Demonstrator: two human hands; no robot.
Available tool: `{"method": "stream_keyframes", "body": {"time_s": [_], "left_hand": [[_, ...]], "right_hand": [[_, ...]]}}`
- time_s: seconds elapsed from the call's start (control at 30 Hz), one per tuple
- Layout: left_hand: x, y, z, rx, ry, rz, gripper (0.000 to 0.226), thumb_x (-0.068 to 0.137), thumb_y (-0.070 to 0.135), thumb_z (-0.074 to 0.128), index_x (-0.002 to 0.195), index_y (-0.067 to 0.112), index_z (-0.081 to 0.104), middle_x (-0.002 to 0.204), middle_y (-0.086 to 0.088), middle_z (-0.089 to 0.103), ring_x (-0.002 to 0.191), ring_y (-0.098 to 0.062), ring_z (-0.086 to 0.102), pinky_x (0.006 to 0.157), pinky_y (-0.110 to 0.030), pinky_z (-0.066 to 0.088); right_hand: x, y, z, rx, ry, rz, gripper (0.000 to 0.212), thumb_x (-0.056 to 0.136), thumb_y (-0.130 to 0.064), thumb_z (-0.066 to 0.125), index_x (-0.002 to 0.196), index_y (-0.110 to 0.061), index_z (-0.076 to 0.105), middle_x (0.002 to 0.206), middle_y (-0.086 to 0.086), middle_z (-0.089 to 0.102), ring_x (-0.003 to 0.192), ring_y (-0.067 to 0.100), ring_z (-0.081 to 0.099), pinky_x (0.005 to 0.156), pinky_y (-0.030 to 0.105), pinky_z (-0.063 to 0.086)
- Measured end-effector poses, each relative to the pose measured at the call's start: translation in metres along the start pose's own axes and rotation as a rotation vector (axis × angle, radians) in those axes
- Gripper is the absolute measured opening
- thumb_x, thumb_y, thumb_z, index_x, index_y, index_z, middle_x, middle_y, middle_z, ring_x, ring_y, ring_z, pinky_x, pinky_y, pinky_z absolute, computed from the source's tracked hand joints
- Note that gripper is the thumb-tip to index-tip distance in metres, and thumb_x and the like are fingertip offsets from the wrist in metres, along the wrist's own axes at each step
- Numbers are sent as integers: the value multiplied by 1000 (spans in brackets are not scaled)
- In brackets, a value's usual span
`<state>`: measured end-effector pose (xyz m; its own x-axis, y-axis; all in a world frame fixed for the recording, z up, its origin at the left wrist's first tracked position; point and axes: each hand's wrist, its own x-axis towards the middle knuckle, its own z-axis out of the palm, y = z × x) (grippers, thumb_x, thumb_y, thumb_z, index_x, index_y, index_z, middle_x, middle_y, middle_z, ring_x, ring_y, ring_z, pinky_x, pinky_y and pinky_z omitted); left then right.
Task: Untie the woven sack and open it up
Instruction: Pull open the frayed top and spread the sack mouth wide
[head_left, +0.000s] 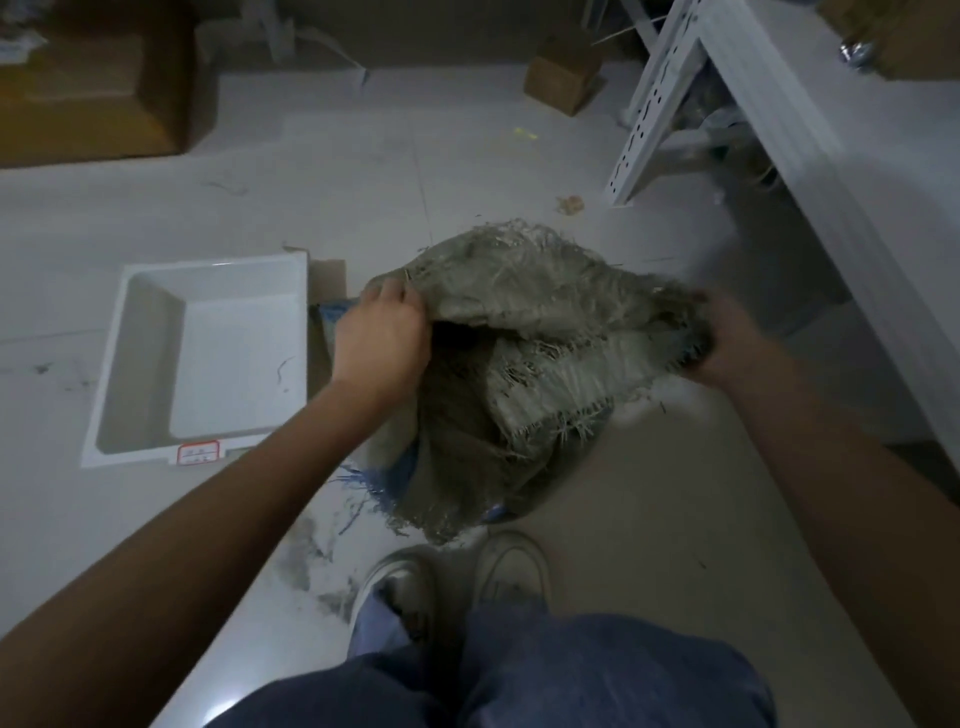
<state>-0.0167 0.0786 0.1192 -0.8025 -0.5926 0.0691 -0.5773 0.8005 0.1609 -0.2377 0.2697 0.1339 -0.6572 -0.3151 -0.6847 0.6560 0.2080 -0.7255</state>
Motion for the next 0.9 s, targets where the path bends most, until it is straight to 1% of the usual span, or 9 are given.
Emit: {"method": "stream_keyframes", "body": {"time_s": [0.1, 0.13, 0.2, 0.3, 0.4, 0.47, 0.67, 0.8, 0.9], "left_hand": [[6, -3, -14, -116, 75, -91, 25, 91, 13, 43, 107, 0, 58, 105, -20, 60, 87, -37, 59, 62, -34, 37], [7, -2, -17, -126, 98, -104, 27, 91, 13, 43, 110, 0, 58, 107, -20, 58, 87, -38, 58, 62, -33, 36], [10, 3, -23, -135, 129, -125, 28, 91, 13, 44, 112, 1, 59, 111, -20, 54, 85, -38, 57, 61, -34, 37], [15, 9, -26, -104, 138, -151, 28, 88, 12, 44, 107, 3, 63, 109, -18, 56, 89, -37, 57, 62, -34, 38], [16, 14, -34, -123, 118, -167, 28, 86, 12, 43, 101, 6, 66, 101, -16, 62, 88, -35, 58, 64, -33, 37], [16, 13, -42, -168, 111, -181, 29, 83, 10, 43, 96, 7, 68, 96, -15, 65, 81, -34, 57, 63, -32, 36], [19, -12, -62, -543, 73, -350, 33, 75, 3, 42, 87, 6, 72, 76, -13, 63, 73, -29, 56, 66, -33, 47], [21, -28, -67, -796, 59, -522, 20, 66, -3, 43, 69, -1, 63, 64, -16, 42, 63, -22, 38, 58, -28, 31], [22, -40, -73, -895, 59, -625, 13, 72, -2, 48, 68, 4, 59, 71, -15, 43, 59, -21, 36, 64, -32, 36]], "right_hand": [[6, -3, 4, -422, 544, -270, 59, 90, -49, 38, 129, -7, 50, 132, 17, 54, 114, 27, 55, 90, 38, 48], [-8, 2, 16, -537, 656, -458, 61, 87, -48, 40, 124, -1, 52, 126, 18, 57, 110, 27, 56, 90, 37, 46], [-46, 26, 48, -750, 645, -789, 44, 78, -47, 47, 92, -6, 52, 84, 9, 54, 73, 22, 52, 61, 30, 39], [-81, 75, 92, -1094, 472, -967, 46, 75, -51, 58, 91, -8, 50, 81, 2, 49, 69, 19, 48, 50, 25, 30], [-61, 100, 106, -1200, 404, -613, 72, 73, -60, 60, 117, -5, 42, 118, 13, 49, 109, 31, 49, 79, 38, 43], [-43, 100, 105, -1165, 421, -364, 82, 74, -63, 59, 127, -6, 32, 131, 15, 38, 122, 35, 40, 96, 47, 37], [-3, 75, 79, -1028, 564, -193, 99, 75, -48, 70, 145, -1, 17, 149, 20, 27, 134, 37, 34, 106, 51, 30], [12, 58, 63, -1148, 585, -392, 57, 84, -30, 63, 132, -6, 46, 139, 19, 44, 128, 36, 42, 101, 46, 35], [21, 47, 54, -963, 296, -627, 14, 86, -7, 54, 99, -8, 61, 97, 14, 64, 95, 29, 58, 69, 26, 36]]}}
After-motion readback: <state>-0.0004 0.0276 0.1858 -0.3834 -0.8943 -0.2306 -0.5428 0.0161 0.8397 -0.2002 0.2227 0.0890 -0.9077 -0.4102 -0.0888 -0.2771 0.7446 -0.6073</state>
